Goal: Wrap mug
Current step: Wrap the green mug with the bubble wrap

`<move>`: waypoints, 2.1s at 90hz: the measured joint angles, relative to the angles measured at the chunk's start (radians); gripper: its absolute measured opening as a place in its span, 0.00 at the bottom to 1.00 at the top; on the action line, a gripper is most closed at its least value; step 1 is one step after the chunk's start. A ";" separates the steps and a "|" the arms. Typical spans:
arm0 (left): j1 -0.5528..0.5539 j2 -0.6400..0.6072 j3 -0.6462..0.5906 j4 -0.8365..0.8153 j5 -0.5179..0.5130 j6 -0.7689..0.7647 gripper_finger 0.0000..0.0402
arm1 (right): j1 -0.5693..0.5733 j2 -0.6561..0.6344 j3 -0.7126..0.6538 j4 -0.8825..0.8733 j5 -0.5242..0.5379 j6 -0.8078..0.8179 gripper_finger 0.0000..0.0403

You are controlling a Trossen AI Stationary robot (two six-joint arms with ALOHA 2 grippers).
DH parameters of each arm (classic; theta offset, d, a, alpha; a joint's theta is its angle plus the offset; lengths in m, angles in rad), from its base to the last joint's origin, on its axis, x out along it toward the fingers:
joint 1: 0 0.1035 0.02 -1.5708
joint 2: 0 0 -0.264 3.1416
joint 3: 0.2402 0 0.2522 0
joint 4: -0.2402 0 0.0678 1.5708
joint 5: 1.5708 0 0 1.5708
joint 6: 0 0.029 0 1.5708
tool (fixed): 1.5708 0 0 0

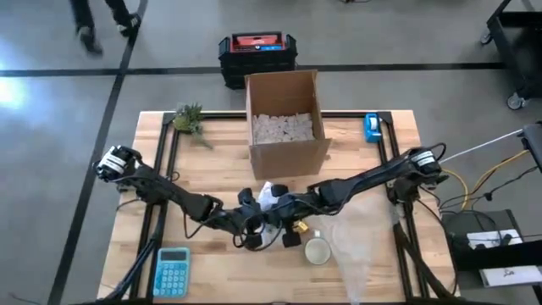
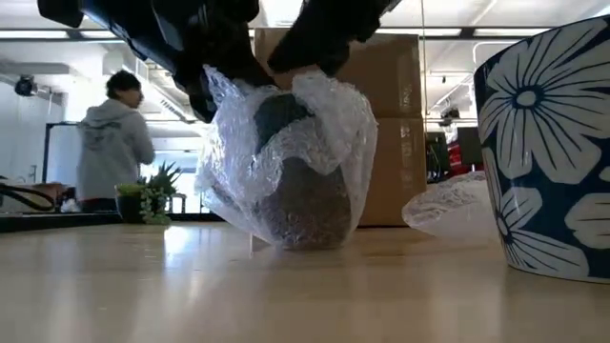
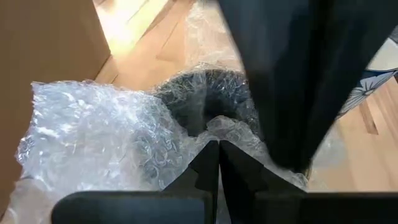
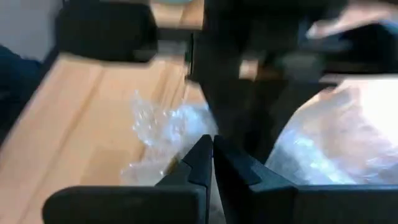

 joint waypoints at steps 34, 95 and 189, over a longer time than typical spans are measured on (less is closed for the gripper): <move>-0.001 -0.038 0.004 -0.008 0.010 -0.002 0.00 | -0.003 0.103 0.005 -0.016 -0.004 0.016 0.00; -0.041 -0.210 0.136 -0.544 0.005 -0.157 0.00 | -0.005 0.104 0.000 -0.035 -0.002 0.028 0.01; 0.023 -0.027 0.063 -0.133 0.097 -0.007 0.00 | -0.005 0.105 -0.001 -0.022 -0.013 0.029 0.01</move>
